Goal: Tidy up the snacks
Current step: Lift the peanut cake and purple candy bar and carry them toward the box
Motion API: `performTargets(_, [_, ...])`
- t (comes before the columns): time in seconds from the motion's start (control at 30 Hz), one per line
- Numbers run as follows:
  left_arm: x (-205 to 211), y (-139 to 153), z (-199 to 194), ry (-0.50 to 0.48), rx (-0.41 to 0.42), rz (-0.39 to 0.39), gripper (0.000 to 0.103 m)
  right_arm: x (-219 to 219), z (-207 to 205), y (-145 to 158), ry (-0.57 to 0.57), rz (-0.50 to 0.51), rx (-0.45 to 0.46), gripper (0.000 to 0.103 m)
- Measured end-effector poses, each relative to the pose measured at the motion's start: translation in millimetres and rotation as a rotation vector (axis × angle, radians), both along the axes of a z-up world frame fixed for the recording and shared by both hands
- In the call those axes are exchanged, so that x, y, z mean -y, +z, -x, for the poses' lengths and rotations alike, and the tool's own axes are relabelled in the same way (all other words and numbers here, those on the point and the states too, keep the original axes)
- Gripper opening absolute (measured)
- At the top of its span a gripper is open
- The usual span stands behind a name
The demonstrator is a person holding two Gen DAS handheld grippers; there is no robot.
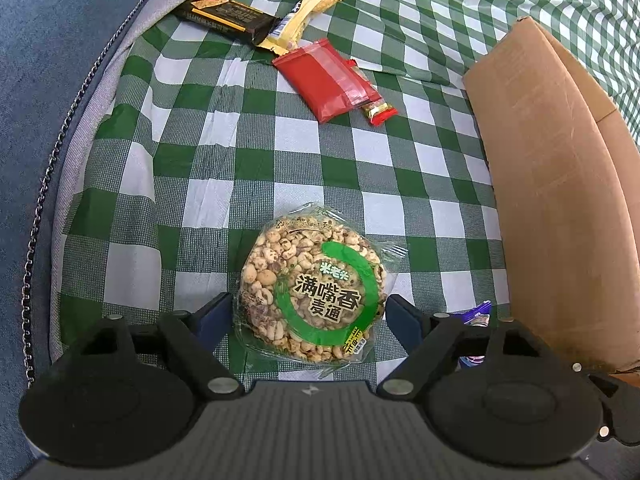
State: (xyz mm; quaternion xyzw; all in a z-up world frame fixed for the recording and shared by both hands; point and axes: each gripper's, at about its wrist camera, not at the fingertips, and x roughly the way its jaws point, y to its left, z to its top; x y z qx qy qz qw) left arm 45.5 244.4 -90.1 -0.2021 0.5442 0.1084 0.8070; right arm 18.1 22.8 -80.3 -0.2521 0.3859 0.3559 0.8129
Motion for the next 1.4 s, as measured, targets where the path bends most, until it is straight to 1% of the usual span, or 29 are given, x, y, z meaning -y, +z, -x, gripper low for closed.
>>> performTargets(0.1, [-1.4,2.2,0.6,0.002,0.014,-0.001,0.083,-0.2,1.1,0.9,0.006,0.009,0.020,0.019])
performTargets(0.17, [-3.6,7.4,2.5,0.014,0.047,-0.003,0.067,0.0,1.8,2.3,0.007,0.012,0.039,0.018])
performTargets(0.23, [-9.0,14.2,5.1,0.035,0.095,0.014,0.057,0.0,2.1,3.3,0.006,0.014,0.051,0.018])
performTargets(0.27, [-11.4,17.1,6.5,0.046,0.117,0.025,0.054,0.1,2.5,5.3,0.004,0.013,0.066,0.018])
performTargets(0.3, [-13.6,18.7,7.3,0.050,0.131,0.034,0.051,1.0,3.7,13.5,0.004,-0.003,0.111,0.018])
performTargets(0.33, [-14.5,19.4,7.3,0.052,0.134,0.039,0.051,1.0,3.7,13.5,0.004,-0.003,0.111,0.018])
performTargets(0.37, [-15.5,19.0,7.2,0.053,0.130,0.044,0.051,1.4,4.3,17.8,0.007,-0.012,0.131,0.018])
performTargets(0.4, [-16.3,18.0,6.9,0.050,0.123,0.050,0.052,2.9,5.3,25.5,0.012,-0.029,0.165,0.018])
performTargets(0.47, [-16.0,16.0,4.9,0.039,0.104,0.064,0.067,4.2,4.6,26.5,0.014,-0.029,0.174,0.018])
performTargets(0.5, [-14.8,15.6,4.0,0.034,0.102,0.066,0.083,4.7,3.5,25.3,0.012,-0.025,0.174,0.018])
performTargets(0.53, [-11.7,15.7,2.6,0.026,0.105,0.063,0.088,4.8,2.5,23.7,0.009,-0.020,0.170,0.018])
performTargets(0.6, [-4.2,15.3,-0.5,-0.003,0.102,0.037,0.088,5.1,0.1,20.0,-0.001,-0.009,0.156,0.018])
performTargets(0.67, [2.5,10.9,-5.3,-0.023,0.078,0.007,0.089,5.6,-0.5,18.0,-0.010,-0.010,0.143,0.018])
performTargets(0.77, [10.1,5.3,-13.7,-0.045,0.050,-0.024,0.089,4.4,1.5,15.3,-0.006,-0.002,0.144,0.018])
performTargets(0.83, [13.9,3.8,-18.7,-0.053,0.052,-0.044,0.094,3.4,1.6,13.6,-0.004,0.002,0.141,0.018])
performTargets(0.93, [20.0,-1.1,-26.1,-0.064,0.044,-0.058,0.095,2.4,1.2,12.2,-0.002,0.008,0.141,0.018])
performTargets(1.0, [25.9,-4.8,-30.5,-0.079,0.028,-0.088,0.095,1.2,-1.0,12.1,-0.001,0.010,0.142,0.018])
performTargets(1.07, [32.4,-6.2,-31.9,-0.105,0.028,-0.128,0.093,0.9,-0.6,12.2,-0.002,0.012,0.145,0.018])
performTargets(1.1, [34.6,-7.1,-32.1,-0.115,0.025,-0.147,0.088,1.2,-0.7,12.2,-0.002,0.014,0.147,0.018])
performTargets(1.13, [36.0,-7.3,-32.5,-0.121,0.027,-0.163,0.086,1.3,-0.5,12.2,-0.002,0.015,0.147,0.018])
performTargets(1.17, [35.8,-6.2,-31.8,-0.124,0.035,-0.166,0.086,1.4,0.1,12.3,0.000,0.016,0.148,0.018])
performTargets(1.27, [28.8,-1.1,-26.0,-0.087,0.067,-0.121,0.085,1.4,2.0,13.3,0.001,0.015,0.154,0.018])
performTargets(1.33, [26.5,7.3,-22.4,-0.064,0.102,-0.121,0.085,3.2,5.0,20.1,-0.008,-0.013,0.156,0.018])
performTargets(1.4, [21.9,17.9,-16.1,-0.038,0.152,-0.103,0.085,6.3,5.7,28.0,-0.014,-0.045,0.164,0.018])
